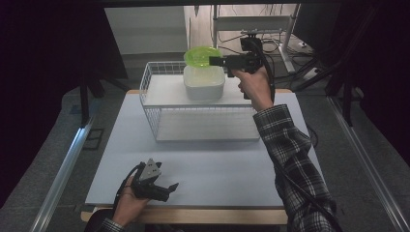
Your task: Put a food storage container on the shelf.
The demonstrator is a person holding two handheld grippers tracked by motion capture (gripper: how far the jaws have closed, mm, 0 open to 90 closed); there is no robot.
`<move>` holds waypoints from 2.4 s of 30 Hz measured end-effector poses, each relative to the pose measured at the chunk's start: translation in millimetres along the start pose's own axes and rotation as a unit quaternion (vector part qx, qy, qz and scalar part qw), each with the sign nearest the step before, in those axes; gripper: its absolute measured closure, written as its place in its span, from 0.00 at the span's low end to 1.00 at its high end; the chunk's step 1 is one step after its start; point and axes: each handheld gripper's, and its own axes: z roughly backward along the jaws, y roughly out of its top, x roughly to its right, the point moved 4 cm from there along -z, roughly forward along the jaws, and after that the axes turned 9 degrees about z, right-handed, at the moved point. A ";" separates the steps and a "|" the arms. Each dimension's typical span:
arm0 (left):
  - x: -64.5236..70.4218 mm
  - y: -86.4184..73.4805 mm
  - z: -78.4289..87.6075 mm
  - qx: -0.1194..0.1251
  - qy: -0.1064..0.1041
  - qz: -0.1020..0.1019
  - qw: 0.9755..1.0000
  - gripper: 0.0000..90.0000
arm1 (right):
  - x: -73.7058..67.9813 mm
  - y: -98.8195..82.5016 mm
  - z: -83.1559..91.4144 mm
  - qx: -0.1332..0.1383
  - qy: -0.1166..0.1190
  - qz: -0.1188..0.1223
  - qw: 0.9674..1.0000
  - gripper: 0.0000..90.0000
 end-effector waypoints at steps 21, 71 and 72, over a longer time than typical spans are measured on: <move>-1.7 2.1 1.7 0.018 -0.016 0.023 0.999 0.05 | -18.8 -55.2 28.1 -0.025 0.010 0.096 0.995 0.06; -5.2 2.9 2.7 0.043 -0.053 0.042 0.997 0.04 | -36.2 -174.7 31.1 -0.061 0.020 0.137 0.988 0.05; -5.3 2.8 2.5 0.042 -0.052 0.042 0.997 0.04 | -34.9 -178.0 30.8 -0.061 0.019 0.139 0.988 0.05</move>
